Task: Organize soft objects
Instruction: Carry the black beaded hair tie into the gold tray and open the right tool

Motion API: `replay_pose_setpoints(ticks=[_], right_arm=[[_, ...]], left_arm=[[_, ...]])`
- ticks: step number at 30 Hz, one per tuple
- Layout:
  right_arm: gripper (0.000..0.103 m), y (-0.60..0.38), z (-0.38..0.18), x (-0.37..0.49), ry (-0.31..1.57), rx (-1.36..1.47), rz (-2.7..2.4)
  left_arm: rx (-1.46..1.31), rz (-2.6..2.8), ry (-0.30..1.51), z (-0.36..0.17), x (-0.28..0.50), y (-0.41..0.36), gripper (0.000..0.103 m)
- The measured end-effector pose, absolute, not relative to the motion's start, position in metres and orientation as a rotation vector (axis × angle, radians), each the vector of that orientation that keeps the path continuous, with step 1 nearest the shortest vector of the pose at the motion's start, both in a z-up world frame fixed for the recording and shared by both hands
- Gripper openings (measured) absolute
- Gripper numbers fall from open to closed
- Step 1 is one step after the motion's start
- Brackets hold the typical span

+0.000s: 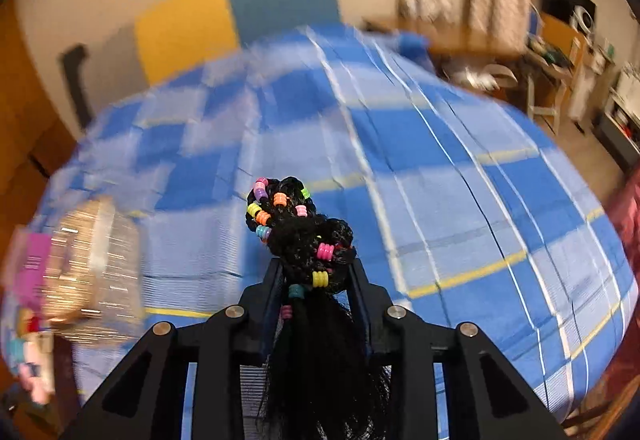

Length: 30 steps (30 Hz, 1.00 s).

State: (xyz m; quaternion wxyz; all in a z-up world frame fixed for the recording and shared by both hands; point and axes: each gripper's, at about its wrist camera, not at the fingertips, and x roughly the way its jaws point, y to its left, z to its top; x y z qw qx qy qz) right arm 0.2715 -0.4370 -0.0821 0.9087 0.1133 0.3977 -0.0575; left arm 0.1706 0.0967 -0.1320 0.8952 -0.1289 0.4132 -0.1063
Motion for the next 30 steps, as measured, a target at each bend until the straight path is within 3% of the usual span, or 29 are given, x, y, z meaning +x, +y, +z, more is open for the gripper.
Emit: replay_pose_setpoints(ticks=[6, 12, 23, 30], right_arm=[[0.031, -0.352, -0.007, 0.243, 0.654, 0.133, 0.1], [0.031, -0.235, 0.011, 0.228, 0.618, -0.041, 0.39], [0.031, -0.045, -0.078, 0.199, 0.757, -0.453, 0.943], [0.031, 0.016, -0.134, 0.179, 0.823, -0.716, 1.139]], left_arm=[[-0.294, -0.183, 0.808, -0.119, 0.166, 0.12, 0.085], [-0.324, -0.125, 0.754, -0.104, 0.16, 0.151, 0.089], [-0.365, -0.024, 0.718, -0.098, 0.149, 0.199, 0.09], [-0.386, 0.013, 0.718, -0.101, 0.145, 0.215, 0.09]])
